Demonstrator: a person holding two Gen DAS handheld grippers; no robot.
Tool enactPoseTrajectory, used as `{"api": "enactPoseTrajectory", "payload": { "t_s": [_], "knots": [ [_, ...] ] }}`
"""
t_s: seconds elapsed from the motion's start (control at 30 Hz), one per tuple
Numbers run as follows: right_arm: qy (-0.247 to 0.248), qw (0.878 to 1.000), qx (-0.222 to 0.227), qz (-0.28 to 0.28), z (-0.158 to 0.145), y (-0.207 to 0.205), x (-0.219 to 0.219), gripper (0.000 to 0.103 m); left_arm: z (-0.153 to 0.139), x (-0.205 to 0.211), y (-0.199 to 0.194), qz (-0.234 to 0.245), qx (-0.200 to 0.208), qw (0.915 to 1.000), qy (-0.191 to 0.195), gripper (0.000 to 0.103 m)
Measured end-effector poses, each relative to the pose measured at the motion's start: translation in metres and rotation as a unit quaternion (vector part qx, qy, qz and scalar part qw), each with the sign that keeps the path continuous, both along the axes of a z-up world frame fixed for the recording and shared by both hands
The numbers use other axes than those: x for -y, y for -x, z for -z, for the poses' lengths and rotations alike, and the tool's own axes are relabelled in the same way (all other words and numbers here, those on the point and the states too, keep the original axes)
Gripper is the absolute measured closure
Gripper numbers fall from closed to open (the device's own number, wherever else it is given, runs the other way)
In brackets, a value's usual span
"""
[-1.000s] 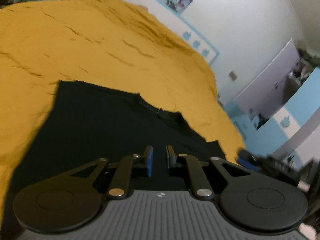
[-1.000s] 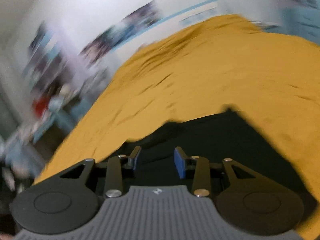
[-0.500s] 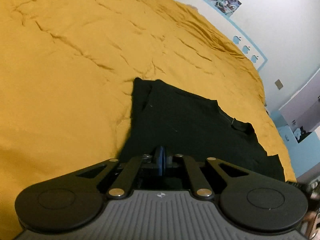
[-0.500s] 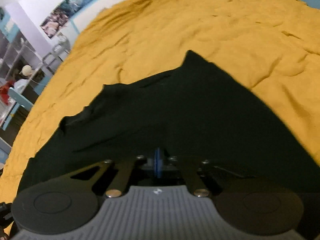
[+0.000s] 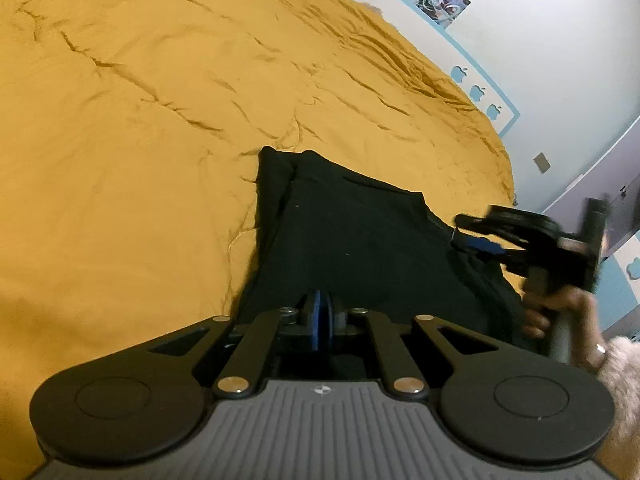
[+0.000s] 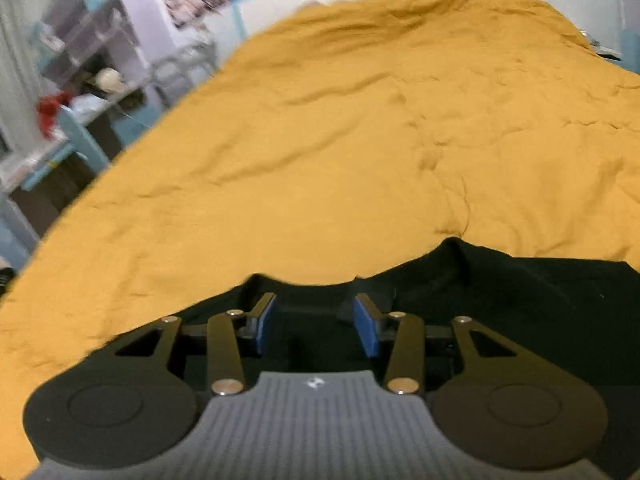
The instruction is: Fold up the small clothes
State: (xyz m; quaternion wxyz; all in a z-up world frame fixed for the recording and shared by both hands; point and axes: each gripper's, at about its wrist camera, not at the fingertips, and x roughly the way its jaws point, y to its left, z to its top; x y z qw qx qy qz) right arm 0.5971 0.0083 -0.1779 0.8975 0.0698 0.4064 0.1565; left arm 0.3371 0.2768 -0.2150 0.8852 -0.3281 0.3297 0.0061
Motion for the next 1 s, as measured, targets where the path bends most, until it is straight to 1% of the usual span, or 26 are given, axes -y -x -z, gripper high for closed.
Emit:
{"api": "enactPoseTrajectory", "payload": {
  "t_s": [0.07,0.17,0.27,0.33,0.4,0.53,0.57,0.67,0.7,0.77,0.83,0.9,1.0],
  "knots": [
    [0.008,1.0,-0.023,0.011,0.013,-0.007,-0.001,0.064,0.0,0.0,0.0,0.001,0.002,1.0,-0.001,0.095],
    [0.027,0.999,-0.021,0.004,0.016,-0.006,-0.009,0.064,0.001,0.001,0.001,0.002,0.003,1.0,-0.004,0.094],
    [0.034,0.999,-0.024,-0.008,0.013,0.011,-0.008,0.065,0.0,-0.001,0.001,0.001,0.001,1.0,0.002,0.094],
    [0.033,0.999,-0.017,-0.019,0.003,0.035,0.005,0.065,-0.002,-0.003,0.002,0.004,-0.001,1.0,0.008,0.091],
    [0.035,0.999,-0.027,-0.032,0.0,0.054,0.014,0.066,-0.007,-0.002,0.004,0.012,-0.001,0.9999,0.007,0.089],
    [0.034,0.998,-0.023,-0.048,-0.013,0.109,0.033,0.066,-0.019,0.003,0.013,0.026,0.0,0.9996,-0.007,0.086],
    [0.031,0.998,-0.028,-0.051,-0.015,0.12,0.037,0.066,-0.022,0.004,0.016,0.028,0.0,0.9996,-0.012,0.084],
    [0.011,0.996,-0.076,-0.054,-0.015,0.158,0.053,0.065,-0.028,0.005,0.026,0.025,0.002,0.9995,-0.019,0.078],
    [0.011,0.995,-0.082,-0.057,-0.016,0.171,0.056,0.066,-0.029,0.005,0.029,0.025,0.002,0.9995,-0.02,0.078],
    [0.025,0.995,-0.076,-0.065,-0.02,0.198,0.061,0.067,-0.032,0.006,0.036,0.026,0.0,0.9994,-0.024,0.078],
    [0.023,0.994,-0.081,-0.071,-0.023,0.219,0.066,0.067,-0.034,0.006,0.042,0.027,0.0,0.9993,-0.025,0.077],
    [0.021,0.994,-0.088,-0.066,-0.028,0.237,0.072,0.067,-0.036,0.007,0.049,0.029,-0.001,0.9992,-0.029,0.075],
    [0.002,0.988,-0.149,-0.043,-0.026,0.259,0.083,0.067,-0.037,0.007,0.057,0.033,-0.004,0.9989,-0.032,0.073]
  ]
}}
